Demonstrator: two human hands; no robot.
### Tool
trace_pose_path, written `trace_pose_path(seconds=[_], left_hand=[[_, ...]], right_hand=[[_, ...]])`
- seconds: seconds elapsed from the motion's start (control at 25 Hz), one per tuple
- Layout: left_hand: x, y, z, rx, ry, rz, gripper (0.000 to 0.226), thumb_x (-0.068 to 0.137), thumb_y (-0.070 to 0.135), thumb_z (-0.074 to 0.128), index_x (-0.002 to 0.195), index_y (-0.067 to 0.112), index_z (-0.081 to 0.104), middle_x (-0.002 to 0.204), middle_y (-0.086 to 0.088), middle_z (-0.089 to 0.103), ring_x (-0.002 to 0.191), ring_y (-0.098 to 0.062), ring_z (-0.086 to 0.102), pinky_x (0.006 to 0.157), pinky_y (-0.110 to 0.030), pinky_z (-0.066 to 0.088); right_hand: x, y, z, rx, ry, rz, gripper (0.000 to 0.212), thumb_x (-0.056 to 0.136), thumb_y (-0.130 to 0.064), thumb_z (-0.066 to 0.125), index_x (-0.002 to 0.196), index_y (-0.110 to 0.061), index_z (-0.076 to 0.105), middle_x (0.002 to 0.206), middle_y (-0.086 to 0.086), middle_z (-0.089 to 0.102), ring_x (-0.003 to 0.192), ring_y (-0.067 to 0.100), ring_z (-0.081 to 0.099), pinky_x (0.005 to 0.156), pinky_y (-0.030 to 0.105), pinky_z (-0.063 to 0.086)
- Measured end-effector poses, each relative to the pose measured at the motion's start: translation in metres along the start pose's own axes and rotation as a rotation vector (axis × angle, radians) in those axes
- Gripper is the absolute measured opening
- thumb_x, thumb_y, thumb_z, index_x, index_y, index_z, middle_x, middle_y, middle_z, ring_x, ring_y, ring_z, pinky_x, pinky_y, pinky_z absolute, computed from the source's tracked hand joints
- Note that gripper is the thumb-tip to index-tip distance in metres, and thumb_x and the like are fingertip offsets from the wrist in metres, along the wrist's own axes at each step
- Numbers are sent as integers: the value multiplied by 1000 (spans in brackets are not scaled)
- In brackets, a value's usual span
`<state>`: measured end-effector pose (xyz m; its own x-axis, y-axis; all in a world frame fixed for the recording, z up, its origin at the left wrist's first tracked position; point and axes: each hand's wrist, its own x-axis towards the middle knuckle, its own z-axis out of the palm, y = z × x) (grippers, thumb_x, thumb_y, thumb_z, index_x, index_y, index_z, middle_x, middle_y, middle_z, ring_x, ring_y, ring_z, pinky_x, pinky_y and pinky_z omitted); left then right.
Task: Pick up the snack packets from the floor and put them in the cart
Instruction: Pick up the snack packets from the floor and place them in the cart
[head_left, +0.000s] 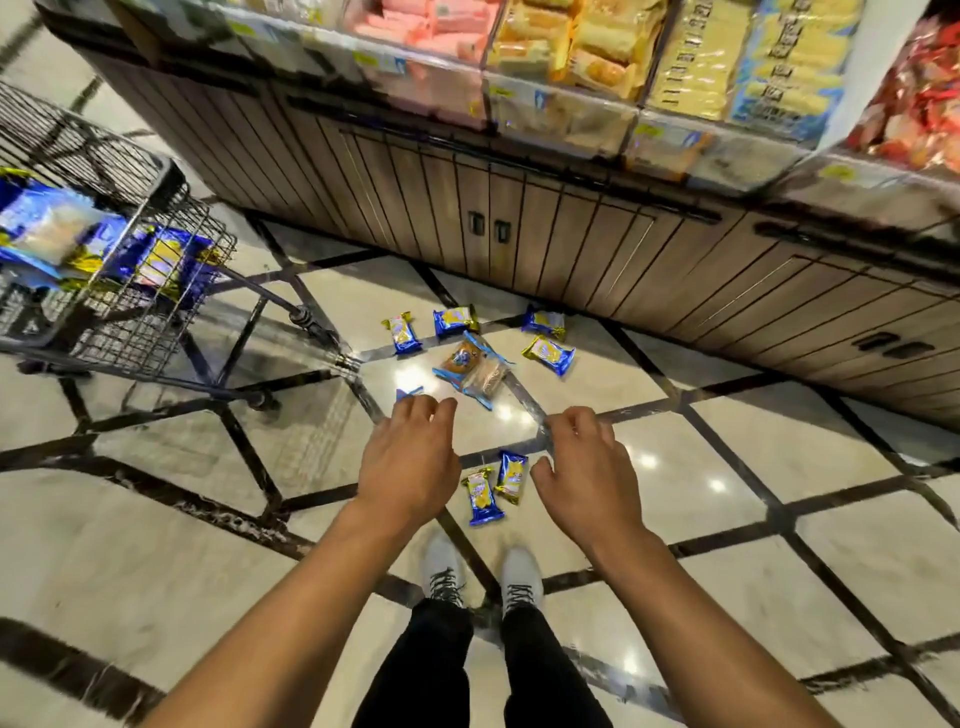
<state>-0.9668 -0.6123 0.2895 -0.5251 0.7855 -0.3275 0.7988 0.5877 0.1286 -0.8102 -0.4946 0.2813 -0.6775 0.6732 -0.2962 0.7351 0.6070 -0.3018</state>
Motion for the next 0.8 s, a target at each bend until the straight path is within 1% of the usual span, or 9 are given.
trace_pose_path(seconds=[0.12, 0.2, 0.28, 0.44, 0.52, 0.56, 0.64, 0.72, 0.8], left_hand=[[18, 5, 44, 27, 14, -7, 59, 89, 29, 52, 146, 19, 35, 138, -6, 48, 127, -29, 41, 96, -40, 41], [31, 5, 86, -6, -7, -45, 59, 90, 30, 53, 145, 22, 34, 139, -5, 46, 128, -29, 40, 96, -40, 40], [41, -2, 137, -36, -45, -91, 59, 89, 31, 55, 143, 22, 36, 136, -4, 48, 124, -29, 43, 95, -41, 41], [48, -14, 243, -106, -32, -60, 56, 76, 21, 63, 130, 12, 54, 115, -11, 58, 102, -35, 55, 78, -42, 47], [57, -21, 306, -129, -32, -65, 56, 74, 21, 65, 128, 11, 54, 116, -11, 58, 101, -35, 55, 75, -41, 47], [64, -24, 337, -139, -55, -67, 57, 76, 24, 64, 131, 13, 51, 121, -10, 56, 105, -34, 54, 77, -41, 47], [78, -30, 396, -161, -117, -95, 60, 84, 31, 60, 139, 17, 41, 131, -6, 49, 115, -31, 49, 86, -42, 47], [93, -33, 451, -195, -134, -139, 62, 90, 34, 55, 145, 19, 33, 139, -5, 44, 123, -29, 44, 94, -42, 46], [109, -34, 499, -204, -158, -179, 63, 93, 37, 52, 148, 19, 28, 143, -5, 40, 127, -28, 40, 96, -41, 44]], right_hand=[[17, 22, 41, -31, -18, -18, 39, 88, -28, 56, 126, -18, 55, 128, 3, 48, 117, 25, 47, 91, 37, 43], [30, 36, 79, -45, -33, -22, 39, 87, -27, 56, 124, -16, 56, 128, 6, 50, 115, 27, 48, 90, 39, 44], [44, 47, 125, -59, -65, -25, 42, 87, -27, 55, 127, -15, 54, 131, 7, 49, 118, 27, 47, 92, 38, 43], [65, 64, 213, -36, -103, -29, 45, 89, -26, 55, 132, -17, 49, 135, 5, 46, 122, 26, 44, 97, 37, 41], [79, 75, 272, -38, -138, -25, 47, 90, -29, 55, 135, -18, 47, 138, 5, 43, 124, 26, 43, 96, 37, 42], [87, 81, 302, -48, -160, -20, 47, 90, -31, 54, 136, -19, 46, 139, 5, 42, 124, 26, 42, 94, 36, 43], [105, 93, 359, -62, -183, -4, 47, 91, -32, 54, 136, -19, 46, 140, 4, 41, 126, 25, 41, 93, 36, 43], [124, 107, 409, -44, -209, 31, 47, 91, -31, 55, 136, -19, 46, 140, 6, 40, 126, 26, 40, 93, 38, 43], [142, 123, 453, -27, -241, 68, 50, 89, -29, 56, 136, -18, 45, 139, 7, 39, 125, 27, 39, 92, 39, 43]])
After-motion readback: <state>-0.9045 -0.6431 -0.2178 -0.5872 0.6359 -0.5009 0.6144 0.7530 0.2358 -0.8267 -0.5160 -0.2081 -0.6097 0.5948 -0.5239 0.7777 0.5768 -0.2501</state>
